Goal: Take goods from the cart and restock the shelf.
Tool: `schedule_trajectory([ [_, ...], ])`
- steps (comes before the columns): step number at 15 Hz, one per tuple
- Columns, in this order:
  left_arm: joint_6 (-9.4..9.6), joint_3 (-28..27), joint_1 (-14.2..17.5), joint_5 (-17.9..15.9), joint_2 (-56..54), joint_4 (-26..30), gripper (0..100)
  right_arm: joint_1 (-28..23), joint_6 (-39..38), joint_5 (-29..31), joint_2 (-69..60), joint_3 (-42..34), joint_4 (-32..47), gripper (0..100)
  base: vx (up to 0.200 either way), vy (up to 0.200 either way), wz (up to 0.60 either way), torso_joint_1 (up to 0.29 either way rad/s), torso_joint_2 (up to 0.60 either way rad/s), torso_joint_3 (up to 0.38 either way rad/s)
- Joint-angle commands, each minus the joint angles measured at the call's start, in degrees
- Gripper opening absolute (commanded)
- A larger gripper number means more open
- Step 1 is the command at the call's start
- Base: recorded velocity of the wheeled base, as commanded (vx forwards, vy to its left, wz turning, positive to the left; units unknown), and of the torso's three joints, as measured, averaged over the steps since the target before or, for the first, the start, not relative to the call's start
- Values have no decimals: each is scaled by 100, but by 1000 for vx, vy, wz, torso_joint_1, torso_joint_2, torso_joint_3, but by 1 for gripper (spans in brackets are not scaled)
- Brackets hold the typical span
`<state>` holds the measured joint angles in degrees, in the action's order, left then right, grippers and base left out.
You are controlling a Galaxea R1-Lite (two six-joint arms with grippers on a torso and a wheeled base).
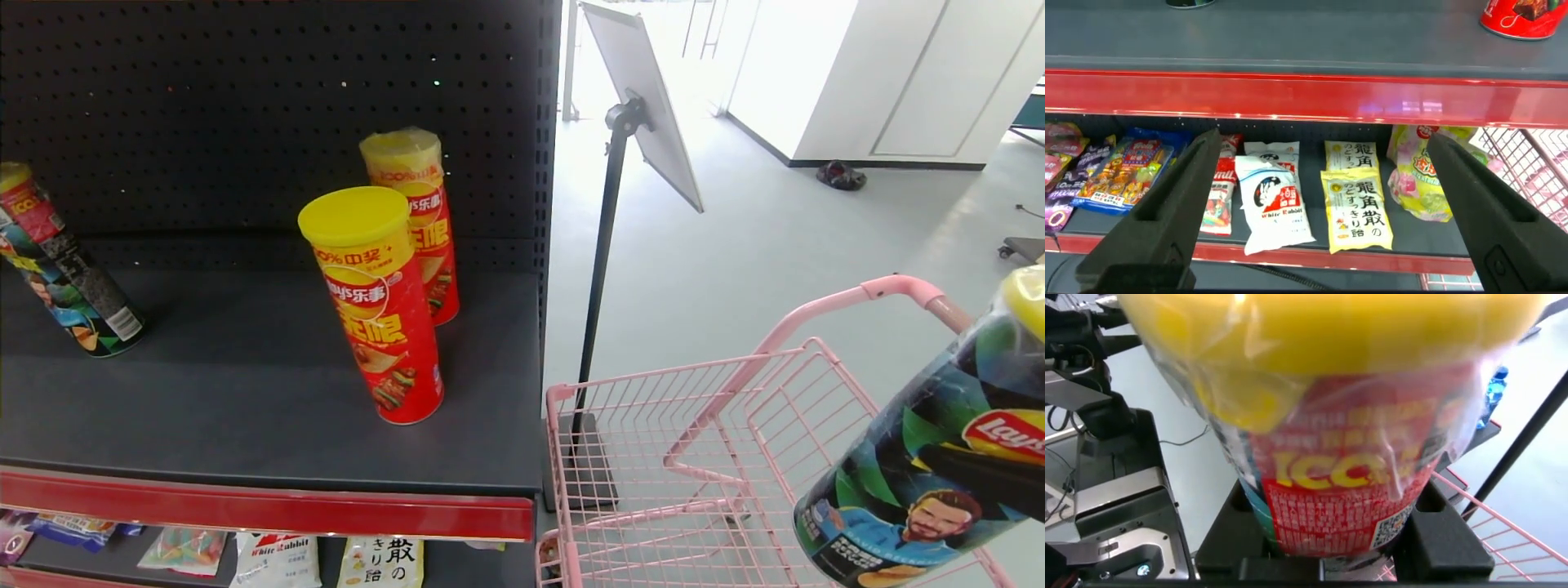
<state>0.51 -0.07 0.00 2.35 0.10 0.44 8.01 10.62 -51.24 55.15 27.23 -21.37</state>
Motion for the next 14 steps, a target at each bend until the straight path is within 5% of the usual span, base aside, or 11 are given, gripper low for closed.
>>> schedule_trajectory([
  [1,2,-1,0,-7,8,0,100,-177,2,-9,-48,-78,1,0,0,200,0,2,2,2],
  [14,-7,-1,0,-24,8,9,100,-221,2,-18,-127,-280,-8,0,0,200,0,6,1,0],
])
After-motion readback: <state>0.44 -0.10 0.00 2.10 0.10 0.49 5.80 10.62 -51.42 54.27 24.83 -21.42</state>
